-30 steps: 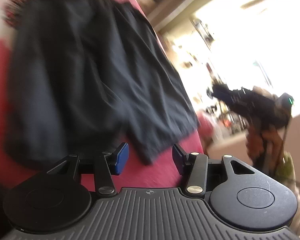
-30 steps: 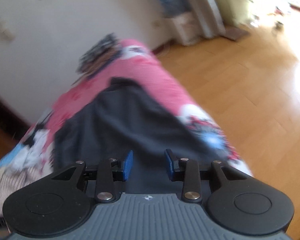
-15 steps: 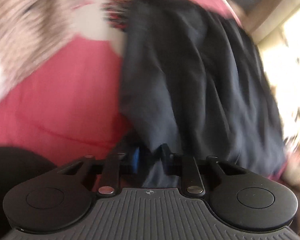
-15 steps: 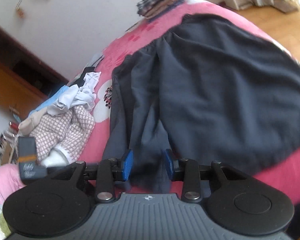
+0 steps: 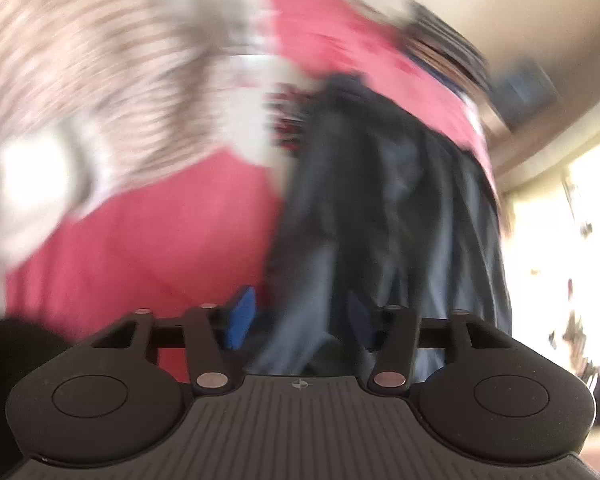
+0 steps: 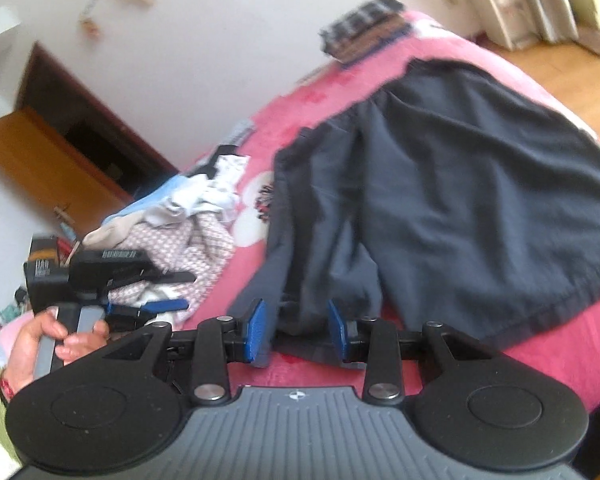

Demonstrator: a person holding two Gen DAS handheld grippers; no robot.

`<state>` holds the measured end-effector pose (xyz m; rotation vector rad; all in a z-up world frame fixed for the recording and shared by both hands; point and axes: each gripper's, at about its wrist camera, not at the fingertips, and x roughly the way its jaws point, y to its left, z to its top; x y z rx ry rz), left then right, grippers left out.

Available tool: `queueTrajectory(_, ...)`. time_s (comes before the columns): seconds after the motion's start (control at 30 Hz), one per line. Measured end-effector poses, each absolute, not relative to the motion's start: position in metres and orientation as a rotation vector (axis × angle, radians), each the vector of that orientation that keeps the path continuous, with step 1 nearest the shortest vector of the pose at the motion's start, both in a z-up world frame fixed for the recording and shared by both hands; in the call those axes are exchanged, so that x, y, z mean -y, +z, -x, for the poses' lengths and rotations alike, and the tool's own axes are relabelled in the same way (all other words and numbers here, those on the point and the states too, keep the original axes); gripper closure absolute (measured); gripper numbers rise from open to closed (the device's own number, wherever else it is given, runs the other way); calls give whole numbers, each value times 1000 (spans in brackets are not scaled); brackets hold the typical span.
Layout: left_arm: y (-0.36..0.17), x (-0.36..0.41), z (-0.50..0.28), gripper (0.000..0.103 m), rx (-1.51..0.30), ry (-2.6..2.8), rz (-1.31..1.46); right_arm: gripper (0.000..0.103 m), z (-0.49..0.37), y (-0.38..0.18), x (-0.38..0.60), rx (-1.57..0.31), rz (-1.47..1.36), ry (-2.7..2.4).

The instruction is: Fold clothes

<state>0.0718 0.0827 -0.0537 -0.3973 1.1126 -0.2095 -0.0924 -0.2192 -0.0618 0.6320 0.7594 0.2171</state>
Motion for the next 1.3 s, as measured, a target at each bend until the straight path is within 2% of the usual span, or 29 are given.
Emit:
queueTrajectory(0.2,-67,-4,-60,44,-1058,-373,12,66,105,-81,212,-823,-608,194)
queueTrajectory(0.33,-99,10,-61,46,-1099,-368,-125,66,100,-102,211,-869,-651,154)
queueTrajectory(0.37,-111,9,-67,52,-1123,-344,-150,66,97,-105,211,-873,-657,143)
queueTrajectory(0.4,-122,8,-73,66,-1147,-320,-175,66,95,-108,211,-877,-663,131)
queueTrajectory(0.47,-130,-16,-87,72,-1188,-262,-121,66,91,-110,213,-882,-674,115)
queueTrajectory(0.63,-111,-108,-115,74,-1170,-79,160,66,79,-122,217,-923,-694,101)
queueTrajectory(0.73,-112,-142,-122,67,-1216,-92,299,66,68,-132,215,-954,-714,117)
queueTrajectory(0.87,-110,-150,-118,46,-1271,-189,360,66,51,-141,210,-983,-730,123)
queueTrajectory(1.0,-104,-149,-107,42,-1290,-281,409,58,41,-150,210,-1001,-753,105)
queueTrajectory(1.1,-99,-148,-104,35,-1267,-360,431,58,34,-157,209,-1014,-771,91)
queueTrajectory(1.3,-102,-115,-104,32,-1275,-417,267,58,20,-170,207,-1039,-802,66)
